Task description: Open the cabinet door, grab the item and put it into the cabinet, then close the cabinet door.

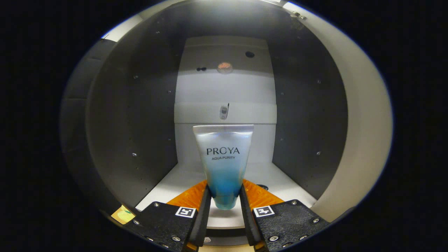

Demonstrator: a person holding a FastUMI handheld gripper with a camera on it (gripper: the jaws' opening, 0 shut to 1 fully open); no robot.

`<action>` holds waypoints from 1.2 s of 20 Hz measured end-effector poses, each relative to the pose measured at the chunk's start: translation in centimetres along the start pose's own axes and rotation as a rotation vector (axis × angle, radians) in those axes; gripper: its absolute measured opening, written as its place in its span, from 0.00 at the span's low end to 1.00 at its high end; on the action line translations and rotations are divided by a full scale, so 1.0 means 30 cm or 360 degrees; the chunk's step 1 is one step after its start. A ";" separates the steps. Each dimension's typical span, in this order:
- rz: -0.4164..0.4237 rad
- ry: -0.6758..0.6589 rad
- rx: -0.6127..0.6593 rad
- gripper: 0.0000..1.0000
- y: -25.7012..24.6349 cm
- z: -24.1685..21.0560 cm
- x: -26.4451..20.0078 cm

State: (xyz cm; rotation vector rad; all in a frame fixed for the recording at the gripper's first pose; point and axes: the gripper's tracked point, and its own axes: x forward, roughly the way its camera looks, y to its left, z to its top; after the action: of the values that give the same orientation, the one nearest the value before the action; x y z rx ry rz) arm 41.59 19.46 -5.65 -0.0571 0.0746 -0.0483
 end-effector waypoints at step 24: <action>0.0059 0.0067 0.0070 0.86 0.009 -0.062 -0.230</action>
State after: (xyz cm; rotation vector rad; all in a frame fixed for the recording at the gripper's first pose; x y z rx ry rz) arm 34.58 19.98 -7.00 -0.0107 0.1167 -0.0138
